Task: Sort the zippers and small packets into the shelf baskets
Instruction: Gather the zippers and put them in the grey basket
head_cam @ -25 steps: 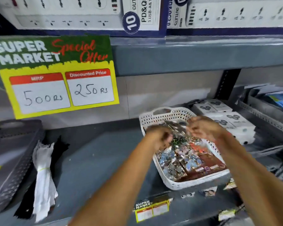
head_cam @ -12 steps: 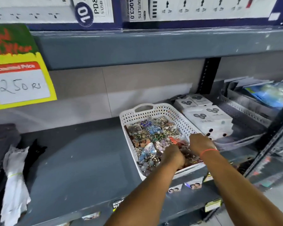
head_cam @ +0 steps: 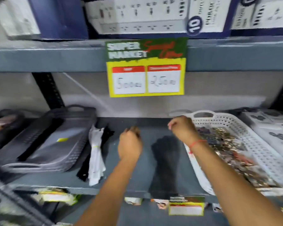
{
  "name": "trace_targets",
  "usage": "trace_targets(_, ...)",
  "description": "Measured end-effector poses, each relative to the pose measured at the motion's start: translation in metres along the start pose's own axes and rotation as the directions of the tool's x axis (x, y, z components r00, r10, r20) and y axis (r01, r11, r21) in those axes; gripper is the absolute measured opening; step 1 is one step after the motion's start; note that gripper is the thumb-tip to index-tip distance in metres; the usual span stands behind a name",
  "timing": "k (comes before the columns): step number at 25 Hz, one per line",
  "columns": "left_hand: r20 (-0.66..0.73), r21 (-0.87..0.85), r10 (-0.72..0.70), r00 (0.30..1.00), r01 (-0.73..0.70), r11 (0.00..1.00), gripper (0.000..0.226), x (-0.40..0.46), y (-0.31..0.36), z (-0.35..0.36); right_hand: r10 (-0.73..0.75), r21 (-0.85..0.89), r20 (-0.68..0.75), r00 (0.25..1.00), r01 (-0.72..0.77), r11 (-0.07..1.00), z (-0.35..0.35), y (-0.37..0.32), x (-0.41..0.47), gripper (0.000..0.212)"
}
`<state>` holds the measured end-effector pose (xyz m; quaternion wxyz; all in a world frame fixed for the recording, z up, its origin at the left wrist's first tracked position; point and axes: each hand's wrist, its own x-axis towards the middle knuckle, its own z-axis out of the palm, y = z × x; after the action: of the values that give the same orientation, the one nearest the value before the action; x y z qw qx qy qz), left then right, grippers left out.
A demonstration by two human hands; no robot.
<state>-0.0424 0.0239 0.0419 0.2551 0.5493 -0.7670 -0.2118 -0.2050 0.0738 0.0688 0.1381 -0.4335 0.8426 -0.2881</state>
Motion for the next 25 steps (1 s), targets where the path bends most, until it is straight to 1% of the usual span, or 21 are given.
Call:
trace_targets(1,-0.019,0.093,0.001,1.000,0.001,0.996,0.030,0.000,-0.031,-0.013,-0.032,0.131,0.109,0.994,0.017,0.991,0.028,-0.032,0.001,0.024)
trace_targets(2,-0.017,0.159,-0.028,0.999,0.030,0.987,0.032,-0.002,-0.061,-0.024,-0.060,0.202,0.215,0.975,0.016,0.979,0.059,-0.062,-0.002,0.022)
trace_targets(4,0.021,0.156,-0.167,0.986,0.162,0.974,0.041,-0.007,-0.105,-0.036,-0.107,0.223,0.378,0.920,0.022,0.975,0.119,-0.104,-0.009,0.028)
trace_targets(5,0.058,0.115,-0.238,0.970,0.230,0.966,0.044,-0.008,-0.119,-0.039,-0.109,0.206,0.418,0.902,0.023,0.978,0.147,-0.119,-0.014,0.029)
trace_targets(7,0.116,-0.033,-0.347,0.931,0.353,0.935,0.043,-0.005,-0.141,-0.046,-0.101,0.160,0.431,0.897,0.034,0.987,0.192,-0.140,-0.026,0.023)
trace_targets(8,0.143,-0.115,-0.372,0.917,0.389,0.914,0.040,-0.001,-0.148,-0.050,-0.084,0.135,0.424,0.902,0.029,0.990,0.209,-0.145,-0.031,0.024)
trace_targets(10,0.192,-0.231,-0.365,0.911,0.403,0.885,0.024,0.002,-0.159,-0.055,-0.032,0.171,0.394,0.918,-0.039,0.985,0.225,-0.144,-0.038,0.025)
trace_targets(11,0.213,-0.280,-0.348,0.913,0.399,0.873,0.019,0.001,-0.162,-0.057,0.004,0.232,0.391,0.920,-0.103,0.967,0.227,-0.141,-0.039,0.030)
trace_targets(12,0.228,-0.324,-0.332,0.915,0.392,0.861,0.028,-0.002,-0.161,-0.057,0.036,0.316,0.405,0.914,-0.177,0.932,0.227,-0.136,-0.040,0.031)
trace_targets(13,0.233,-0.357,-0.306,0.923,0.374,0.856,0.034,-0.005,-0.160,-0.058,0.058,0.413,0.427,0.903,-0.252,0.875,0.224,-0.132,-0.042,0.025)
trace_targets(14,0.231,-0.371,-0.277,0.933,0.348,0.861,0.033,-0.007,-0.155,-0.060,0.068,0.504,0.441,0.895,-0.309,0.807,0.220,-0.130,-0.045,0.014)
trace_targets(15,0.208,-0.382,-0.245,0.947,0.310,0.871,0.025,-0.008,-0.149,-0.060,0.066,0.575,0.432,0.900,-0.331,0.748,0.215,-0.131,-0.047,0.015)
trace_targets(16,0.181,-0.393,-0.216,0.959,0.272,0.879,0.017,-0.008,-0.142,-0.063,0.063,0.635,0.411,0.909,-0.335,0.696,0.207,-0.132,-0.048,0.023)
trace_targets(17,0.148,-0.407,-0.188,0.971,0.233,0.883,0.016,-0.006,-0.135,-0.066,0.050,0.685,0.382,0.923,-0.319,0.655,0.197,-0.137,-0.050,0.028)
trace_targets(19,0.106,-0.413,-0.138,0.985,0.170,0.895,0.027,0.001,-0.122,-0.077,0.016,0.755,0.322,0.946,-0.267,0.599,0.177,-0.148,-0.051,0.032)
trace_targets(21,0.080,-0.405,-0.058,0.995,0.085,0.910,0.030,0.009,-0.111,-0.093,-0.012,0.785,0.287,0.958,-0.229,0.576,0.157,-0.165,-0.052,0.033)
trace_targets(25,-0.072,-0.345,0.057,0.996,-0.079,0.935,0.029,0.035,-0.104,-0.132,-0.077,0.839,0.210,0.975,-0.139,0.526,0.135,-0.210,-0.043,0.034)
